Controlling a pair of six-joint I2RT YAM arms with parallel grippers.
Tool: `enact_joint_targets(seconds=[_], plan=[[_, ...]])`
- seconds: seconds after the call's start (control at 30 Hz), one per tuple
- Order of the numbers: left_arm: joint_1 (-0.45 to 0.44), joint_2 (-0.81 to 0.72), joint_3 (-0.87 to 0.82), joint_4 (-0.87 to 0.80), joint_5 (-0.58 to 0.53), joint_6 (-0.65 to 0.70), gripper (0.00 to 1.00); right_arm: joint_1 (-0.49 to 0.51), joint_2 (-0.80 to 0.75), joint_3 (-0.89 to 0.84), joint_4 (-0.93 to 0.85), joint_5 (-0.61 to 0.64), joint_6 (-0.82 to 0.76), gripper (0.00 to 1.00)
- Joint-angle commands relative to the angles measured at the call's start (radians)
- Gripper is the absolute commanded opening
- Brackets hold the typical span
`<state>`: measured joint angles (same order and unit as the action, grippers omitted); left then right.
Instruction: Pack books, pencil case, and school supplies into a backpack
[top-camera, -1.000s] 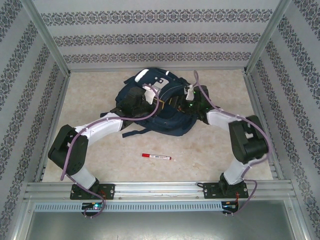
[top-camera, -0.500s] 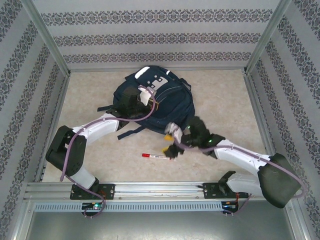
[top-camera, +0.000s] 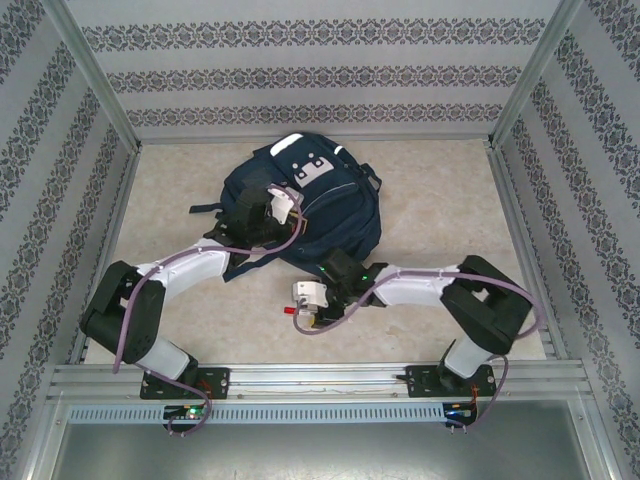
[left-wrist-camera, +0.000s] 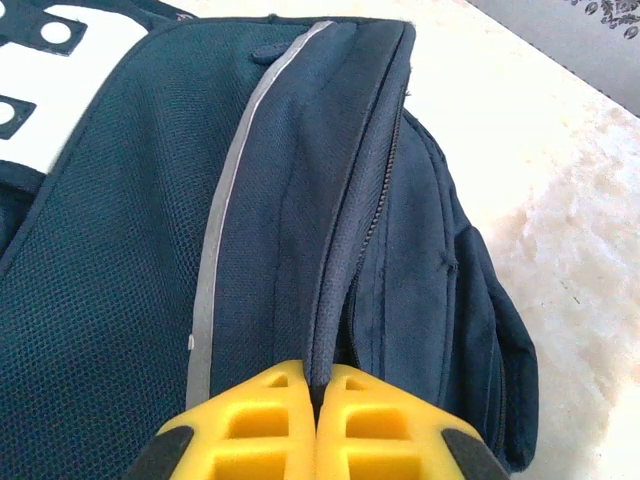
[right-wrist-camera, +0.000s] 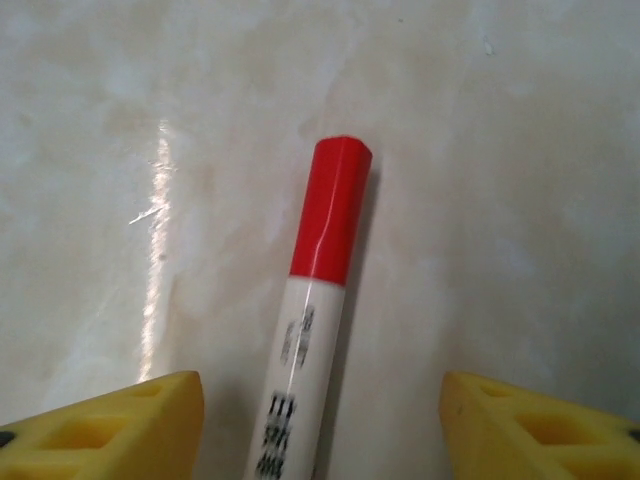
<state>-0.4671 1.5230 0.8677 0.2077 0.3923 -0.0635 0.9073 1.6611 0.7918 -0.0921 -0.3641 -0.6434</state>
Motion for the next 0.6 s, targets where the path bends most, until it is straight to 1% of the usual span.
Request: enact_joint_targets(seconds=[0.0,0.03,0.1,0.17,0.23,0.3,0.43,0.5,0.57], plan=[[0.022,-0.034,-0.013,-0.015,0.006,0.002,0.00,0.047,0.066,0.055,-0.110,0.089,-0.029,0.49],[0.023,-0.040,-0.015,-0.020,0.005,0.000,0.00,0.059,0.082,0.065,-0.121,0.105,-0.032,0.44],[0.029,-0.057,-0.025,-0.019,-0.004,-0.002,0.00,0.066,0.111,0.089,-0.141,0.109,-0.012,0.32],[0.034,-0.065,-0.035,-0.008,-0.005,-0.002,0.00,0.063,0.118,0.105,-0.158,0.101,0.022,0.25],[0.036,-0.064,-0.025,-0.021,0.005,0.000,0.00,0.062,0.097,0.096,-0.153,0.093,0.055,0.23],[0.039,-0.065,-0.006,-0.050,0.009,0.002,0.00,0.061,0.046,0.065,-0.101,0.095,0.100,0.18],[0.039,-0.078,-0.002,-0.033,0.012,-0.023,0.00,0.052,-0.081,-0.002,0.029,0.119,0.196,0.17],[0.039,-0.080,0.015,-0.027,0.021,-0.060,0.00,0.034,-0.158,-0.046,0.124,0.137,0.278,0.17],[0.039,-0.081,0.052,-0.051,0.029,-0.112,0.00,-0.010,-0.227,-0.090,0.238,0.135,0.407,0.17]])
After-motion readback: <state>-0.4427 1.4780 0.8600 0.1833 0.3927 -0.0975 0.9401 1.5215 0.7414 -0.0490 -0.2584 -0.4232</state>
